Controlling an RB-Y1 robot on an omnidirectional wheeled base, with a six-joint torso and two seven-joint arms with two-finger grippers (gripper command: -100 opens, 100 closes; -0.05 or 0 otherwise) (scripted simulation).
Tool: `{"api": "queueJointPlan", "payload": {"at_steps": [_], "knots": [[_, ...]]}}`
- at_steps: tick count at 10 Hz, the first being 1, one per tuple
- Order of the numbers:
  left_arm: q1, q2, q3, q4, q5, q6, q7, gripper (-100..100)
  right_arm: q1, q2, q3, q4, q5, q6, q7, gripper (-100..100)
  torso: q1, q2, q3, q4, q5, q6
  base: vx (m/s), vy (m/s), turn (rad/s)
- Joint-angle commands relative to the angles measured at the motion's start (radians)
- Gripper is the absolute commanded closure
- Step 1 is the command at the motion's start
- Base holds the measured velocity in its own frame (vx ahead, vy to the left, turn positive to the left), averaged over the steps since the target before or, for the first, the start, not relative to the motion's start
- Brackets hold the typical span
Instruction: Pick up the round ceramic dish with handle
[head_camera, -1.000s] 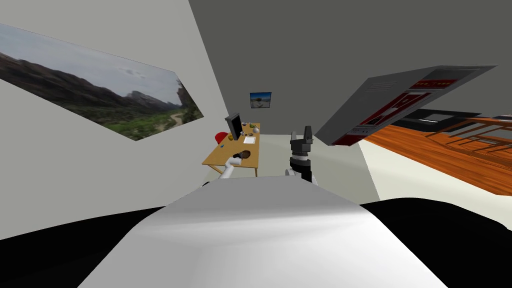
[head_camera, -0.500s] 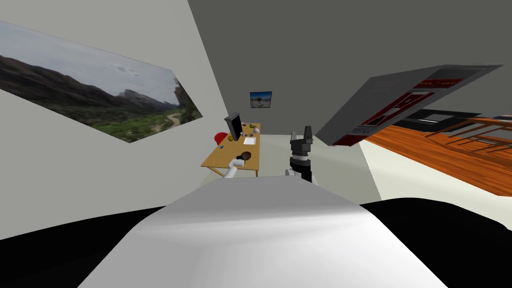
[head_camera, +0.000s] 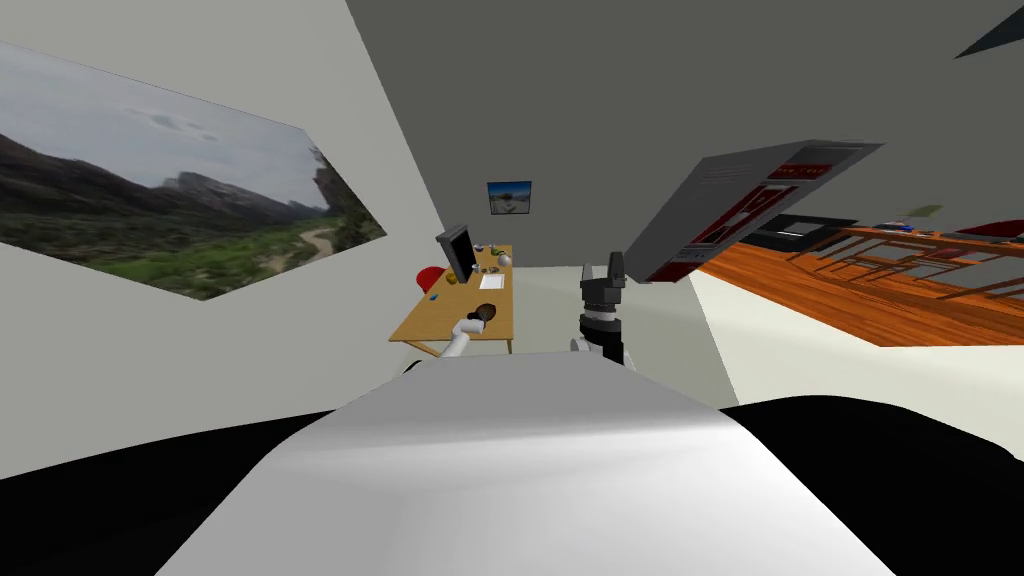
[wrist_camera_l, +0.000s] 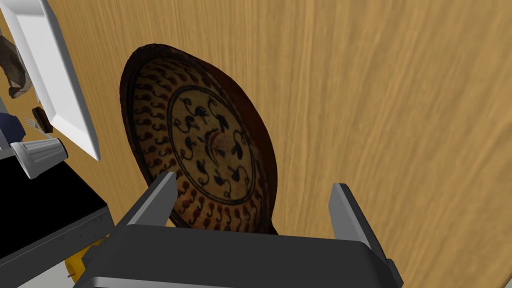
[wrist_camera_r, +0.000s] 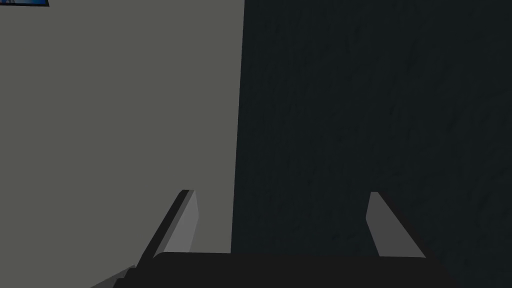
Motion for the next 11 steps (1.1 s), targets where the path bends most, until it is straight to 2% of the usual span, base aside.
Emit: {"api": "queueJointPlan", "payload": {"at_steps": [1, 4, 5, 6, 8, 9, 10, 11], "knots": [[-0.008, 0.040, 0.021, 0.041, 0.044, -0.028, -0.008, -100, 0.000, 0.000, 0.000, 0.000, 0.000, 0.000, 0.000, 0, 0.000, 0.000, 0.000, 0.000, 0.000, 0.000, -0.070, -0.044, -0.298], [-0.034, 0.108, 0.062, 0.137, 0.113, -0.085, -0.018, -100, 0.000, 0.000, 0.000, 0.000, 0.000, 0.000, 0.000, 0, 0.003, -0.003, -0.003, -0.002, 0.001, 0.000, -0.058, -0.038, -0.313], [-0.034, 0.108, 0.062, 0.137, 0.113, -0.085, -0.018, -100, 0.000, 0.000, 0.000, 0.000, 0.000, 0.000, 0.000, 0, 0.002, -0.004, -0.003, -0.002, 0.001, 0.000, -0.030, -0.024, -0.045], [-0.043, 0.131, 0.076, 0.163, 0.136, -0.104, -0.021, -100, 0.000, 0.000, 0.000, 0.000, 0.000, 0.000, 0.000, 0, 0.003, -0.005, -0.004, -0.002, 0.001, -0.001, -0.024, -0.022, -0.140], [-0.061, 0.176, 0.103, 0.233, 0.182, -0.142, -0.027, -100, 0.000, 0.000, 0.000, 0.000, 0.000, 0.000, 0.000, 0, 0.004, -0.007, -0.005, -0.003, 0.002, 0.000, -0.041, -0.036, -0.323], [-0.061, 0.176, 0.103, 0.200, 0.182, -0.142, -0.027, -100, 0.000, 0.000, 0.000, 0.000, 0.000, 0.000, 0.000, 0, 0.004, -0.006, -0.004, -0.003, 0.002, 0.000, -0.034, -0.022, -0.064], [-0.061, 0.176, 0.103, 0.205, 0.182, -0.142, -0.027, -100, 0.000, 0.000, 0.000, 0.000, 0.000, 0.000, 0.000, 0, 0.005, -0.007, -0.005, -0.003, 0.002, -0.001, -0.013, -0.010, 0.026], [-0.061, 0.176, 0.103, 0.233, 0.182, -0.142, -0.027, -100, 0.000, 0.000, 0.000, 0.000, 0.000, 0.000, 0.000, 0, 0.006, -0.009, -0.006, -0.003, 0.002, -0.001, 0.000, 0.000, 0.000]]}}
